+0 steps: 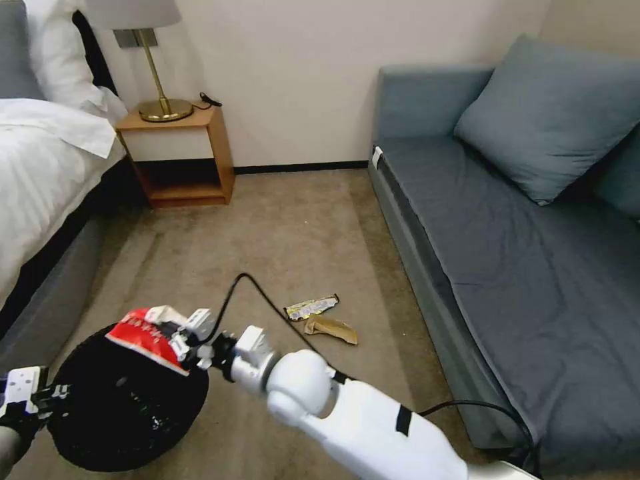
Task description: Pick up the trash bin, then pick up the garbage on the floor and place it into the trash bin.
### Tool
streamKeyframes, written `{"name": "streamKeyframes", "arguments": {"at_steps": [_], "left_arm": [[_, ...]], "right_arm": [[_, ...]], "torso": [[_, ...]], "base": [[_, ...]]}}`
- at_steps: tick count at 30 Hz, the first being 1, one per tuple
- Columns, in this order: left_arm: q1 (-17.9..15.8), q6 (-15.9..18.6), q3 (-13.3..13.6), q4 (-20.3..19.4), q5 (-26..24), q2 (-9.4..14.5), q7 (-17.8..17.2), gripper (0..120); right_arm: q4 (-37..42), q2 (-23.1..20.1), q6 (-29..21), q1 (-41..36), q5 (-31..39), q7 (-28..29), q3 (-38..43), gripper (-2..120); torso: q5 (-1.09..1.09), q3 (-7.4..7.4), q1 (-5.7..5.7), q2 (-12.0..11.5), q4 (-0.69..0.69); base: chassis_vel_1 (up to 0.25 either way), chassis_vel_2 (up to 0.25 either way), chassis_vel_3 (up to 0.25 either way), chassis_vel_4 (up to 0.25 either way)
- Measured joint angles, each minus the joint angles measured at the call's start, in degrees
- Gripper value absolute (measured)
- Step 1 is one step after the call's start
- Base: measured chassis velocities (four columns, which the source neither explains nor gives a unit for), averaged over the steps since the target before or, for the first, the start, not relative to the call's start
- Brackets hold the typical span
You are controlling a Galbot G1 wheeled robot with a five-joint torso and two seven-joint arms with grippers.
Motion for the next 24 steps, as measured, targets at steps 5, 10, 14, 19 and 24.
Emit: {"name": "streamKeyframes", "arguments": {"at_steps": [5, 10, 14, 19, 24], "left_arm": [[-0.09, 0.11, -0.28, -0.31, -0.22, -0.11, 0.10, 3], [0.03, 0.17, -0.42, -0.58, -0.29, -0.08, 0.20, 3], [-0.14, 0.23, -0.40, -0.64, -0.30, -0.05, 0.21, 3], [-0.47, 0.23, -0.39, -0.56, -0.31, -0.25, 0.20, 3], [-0.72, 0.23, -0.40, -0.43, -0.33, -0.58, 0.20, 3]], "right_arm": [[-0.70, 1.00, -0.16, -0.56, -1.59, 1.30, -0.94, 11], [-0.22, 0.84, -0.19, -1.28, -2.36, 1.40, -1.56, 28], [0.08, 0.24, 0.21, -1.85, -3.93, 1.12, -1.83, 47], [1.98, -2.22, 2.36, -3.51, -6.33, 0.07, 1.09, 62], [5.55, -11.69, 6.28, -8.12, -9.12, -3.21, 9.59, 81]], "torso": [[0.00, 0.00, 0.00, 0.00, -0.01], [0.01, 0.00, 0.00, 0.00, -0.01], [0.01, 0.00, 0.00, 0.00, 0.00], [0.03, 0.00, 0.00, 0.01, 0.00], [0.04, 0.00, 0.00, 0.01, -0.01]], "base": [[0.000, 0.000, 0.000, 0.000], [0.000, 0.000, 0.000, 0.000], [0.000, 0.000, 0.000, 0.000], [0.000, 0.000, 0.000, 0.000], [0.000, 0.000, 0.000, 0.000]]}}
